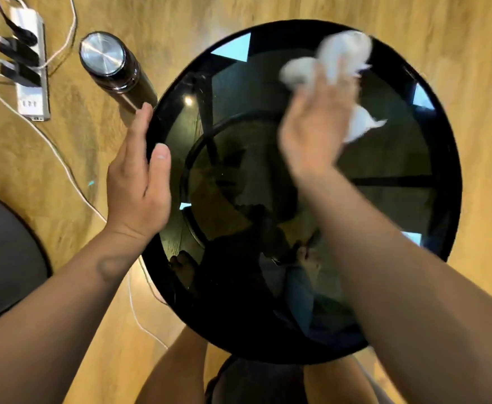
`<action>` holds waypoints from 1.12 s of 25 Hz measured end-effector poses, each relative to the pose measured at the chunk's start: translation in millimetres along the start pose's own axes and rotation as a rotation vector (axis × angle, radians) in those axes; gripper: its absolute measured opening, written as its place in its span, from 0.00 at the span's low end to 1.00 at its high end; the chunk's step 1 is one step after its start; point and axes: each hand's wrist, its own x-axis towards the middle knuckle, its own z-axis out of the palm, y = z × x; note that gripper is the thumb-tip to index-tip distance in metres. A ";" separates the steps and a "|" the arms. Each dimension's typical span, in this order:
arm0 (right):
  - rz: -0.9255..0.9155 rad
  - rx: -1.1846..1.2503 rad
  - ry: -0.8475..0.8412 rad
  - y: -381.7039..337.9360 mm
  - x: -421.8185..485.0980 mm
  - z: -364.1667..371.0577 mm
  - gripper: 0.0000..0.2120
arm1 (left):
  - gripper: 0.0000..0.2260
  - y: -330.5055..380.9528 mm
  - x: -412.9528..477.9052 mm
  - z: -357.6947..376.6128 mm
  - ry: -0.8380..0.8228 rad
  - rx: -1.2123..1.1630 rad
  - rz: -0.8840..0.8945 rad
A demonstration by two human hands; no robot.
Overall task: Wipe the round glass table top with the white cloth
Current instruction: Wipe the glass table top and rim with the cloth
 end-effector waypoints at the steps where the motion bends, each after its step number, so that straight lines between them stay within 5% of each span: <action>1: -0.080 0.033 -0.043 -35.8 -22.5 19.0 0.22 | 0.24 0.2 0.8 0.1 0.015 -0.009 -0.012; 4: -0.422 0.100 -0.296 -99.0 -75.8 36.6 0.23 | 0.22 4.6 2.0 -3.4 0.042 -0.073 -0.061; 7: -0.595 0.011 -0.247 -22.4 -38.4 8.5 0.24 | 0.23 8.9 5.2 -8.6 -0.018 -0.038 -0.101; 11: -0.009 -0.090 -0.124 165.4 13.7 -85.0 0.26 | 0.26 10.8 1.2 -7.3 -0.080 0.015 -0.061; 15: 0.227 -0.083 0.022 136.6 -4.3 -74.6 0.27 | 0.29 6.9 -0.4 -5.3 -0.099 0.024 0.019; 18: -0.019 -0.011 0.016 18.8 -65.8 -16.7 0.24 | 0.27 4.2 -0.2 -5.3 -0.093 -0.018 0.044; 21: -0.460 0.029 -0.308 -78.7 -128.0 11.5 0.21 | 0.25 0.3 0.9 -12.9 -0.064 -0.022 -0.030; 24: -0.838 -0.101 -0.418 -53.2 -102.8 3.3 0.21 | 0.24 -6.2 -14.8 -28.9 -0.158 0.051 -0.131; 26: -0.737 -0.197 -0.332 19.3 -73.9 -23.5 0.25 | 0.26 -2.5 -28.0 -26.3 -0.214 0.096 -0.182; 28: -0.384 -0.295 -0.208 114.2 -46.8 -62.8 0.27 | 0.27 5.6 -32.3 -18.2 -0.165 0.080 -0.221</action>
